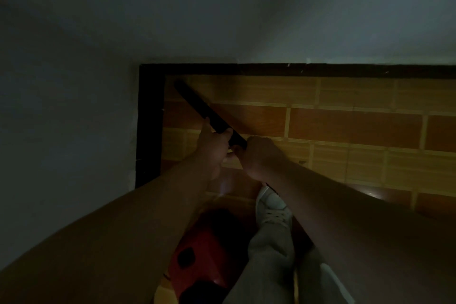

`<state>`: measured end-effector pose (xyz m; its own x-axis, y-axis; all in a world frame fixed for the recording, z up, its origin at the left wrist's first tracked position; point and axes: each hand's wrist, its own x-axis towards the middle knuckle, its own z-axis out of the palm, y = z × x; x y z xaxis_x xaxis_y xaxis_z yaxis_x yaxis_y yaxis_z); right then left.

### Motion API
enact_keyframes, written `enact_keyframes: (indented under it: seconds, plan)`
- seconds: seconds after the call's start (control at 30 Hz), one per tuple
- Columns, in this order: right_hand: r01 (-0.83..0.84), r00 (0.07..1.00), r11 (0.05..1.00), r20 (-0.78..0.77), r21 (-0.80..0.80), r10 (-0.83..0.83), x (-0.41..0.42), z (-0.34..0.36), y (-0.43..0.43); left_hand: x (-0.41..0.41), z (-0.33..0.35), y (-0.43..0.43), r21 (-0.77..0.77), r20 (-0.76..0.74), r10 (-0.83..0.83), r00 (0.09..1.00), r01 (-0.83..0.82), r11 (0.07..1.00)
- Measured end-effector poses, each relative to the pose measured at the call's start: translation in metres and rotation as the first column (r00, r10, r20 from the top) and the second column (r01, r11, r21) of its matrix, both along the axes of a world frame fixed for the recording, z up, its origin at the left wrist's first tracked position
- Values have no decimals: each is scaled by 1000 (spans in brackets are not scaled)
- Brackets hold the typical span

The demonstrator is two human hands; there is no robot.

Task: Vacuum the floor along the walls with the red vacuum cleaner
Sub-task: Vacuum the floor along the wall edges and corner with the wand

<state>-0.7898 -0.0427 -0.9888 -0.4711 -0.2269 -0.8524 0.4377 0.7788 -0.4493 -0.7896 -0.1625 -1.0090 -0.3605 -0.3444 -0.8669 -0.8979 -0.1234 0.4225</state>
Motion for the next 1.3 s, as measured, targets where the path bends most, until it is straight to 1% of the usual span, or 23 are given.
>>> enact_keyframes:
  seconds: [0.2,0.3,0.43,0.5,0.53,0.63,0.73,0.97,1.1,1.3]
  plan:
    - [70,995,996,68,50,-73,15,15,44,11,16,46,68,30,-37,999,34,997]
    - [104,992,991,57,79,-109,26,23,73,18,22,74,106,31,-64,997,60,993]
    - [69,995,991,70,113,-77,43,37,105,28,30,111,160,42,-79,996,71,985]
    - [133,987,981,67,142,-144,54,40,122,34,34,128,182,46,-90,995,80,980]
    - [157,983,975,68,160,-170,60,42,131,37,36,138,192,46,-105,993,95,977]
    - [137,987,975,62,173,-150,74,49,154,45,43,163,215,43,-170,985,157,964]
    - [211,975,959,33,190,-221,89,49,172,51,47,184,221,49,-227,973,211,952]
    - [372,923,901,11,223,-384,120,44,210,65,53,229,239,18,-401,916,386,891]
    - [399,912,887,1,233,-410,135,46,231,70,57,256,293,11,-488,873,464,836]
    - [465,876,838,-15,285,-482,153,49,266,79,54,301,281,5,-615,789,589,758]
